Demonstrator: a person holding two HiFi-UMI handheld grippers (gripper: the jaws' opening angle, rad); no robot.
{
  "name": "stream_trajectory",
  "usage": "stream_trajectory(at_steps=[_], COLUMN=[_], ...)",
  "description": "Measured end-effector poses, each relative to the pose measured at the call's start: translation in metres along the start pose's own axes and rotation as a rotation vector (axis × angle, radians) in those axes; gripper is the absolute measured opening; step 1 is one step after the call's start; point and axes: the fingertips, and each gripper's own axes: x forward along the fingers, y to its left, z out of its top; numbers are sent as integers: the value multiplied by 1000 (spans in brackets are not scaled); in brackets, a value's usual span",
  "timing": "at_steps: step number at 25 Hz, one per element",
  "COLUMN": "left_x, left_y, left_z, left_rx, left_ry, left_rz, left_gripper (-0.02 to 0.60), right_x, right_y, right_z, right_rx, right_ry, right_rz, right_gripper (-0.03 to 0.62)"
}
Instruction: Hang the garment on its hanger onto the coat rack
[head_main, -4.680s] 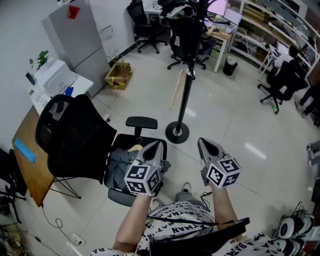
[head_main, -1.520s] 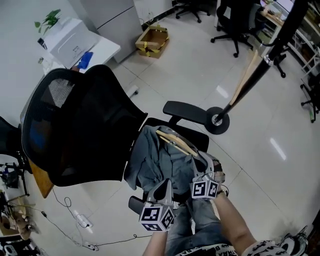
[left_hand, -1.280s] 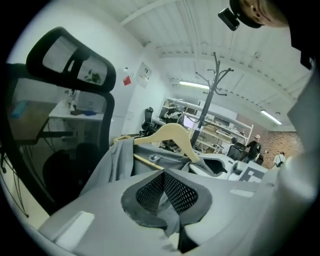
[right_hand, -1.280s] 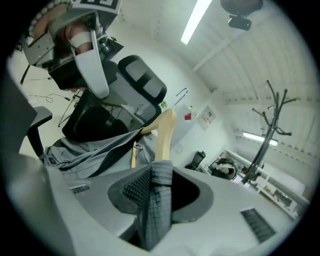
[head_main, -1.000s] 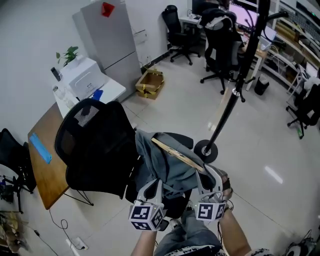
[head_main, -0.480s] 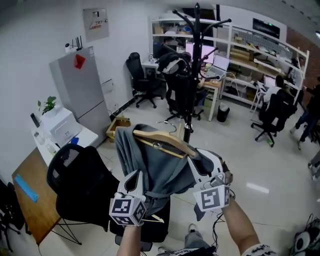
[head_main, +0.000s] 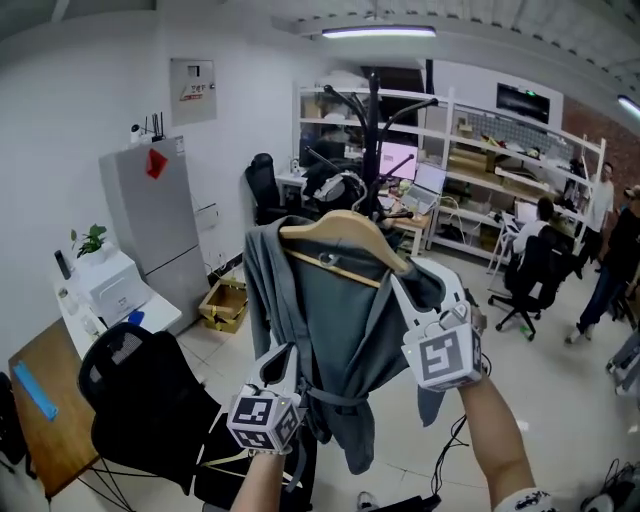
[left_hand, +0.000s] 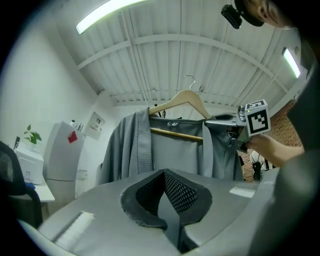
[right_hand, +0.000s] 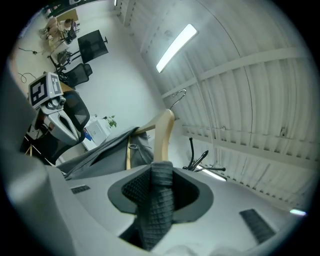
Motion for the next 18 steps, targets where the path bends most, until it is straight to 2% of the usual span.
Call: stream_trajectory(at_steps=[5,12,18], left_x=[34,81,101], left_y=[7,1,15], left_z=[18,92,130], left_rx=[0,68,40], left_ry=[-18,-14,-25], left_rz=[-20,-87,-111], left_gripper=[-12,-12,-12], right_x=[43,108,163], right_y=[-33,-82,-113], right_z=[11,13,11], right_rx=[23,130,212], right_ry=[61,215,335], right_rz=[-18,-20,-48], right_gripper=[125,124,124])
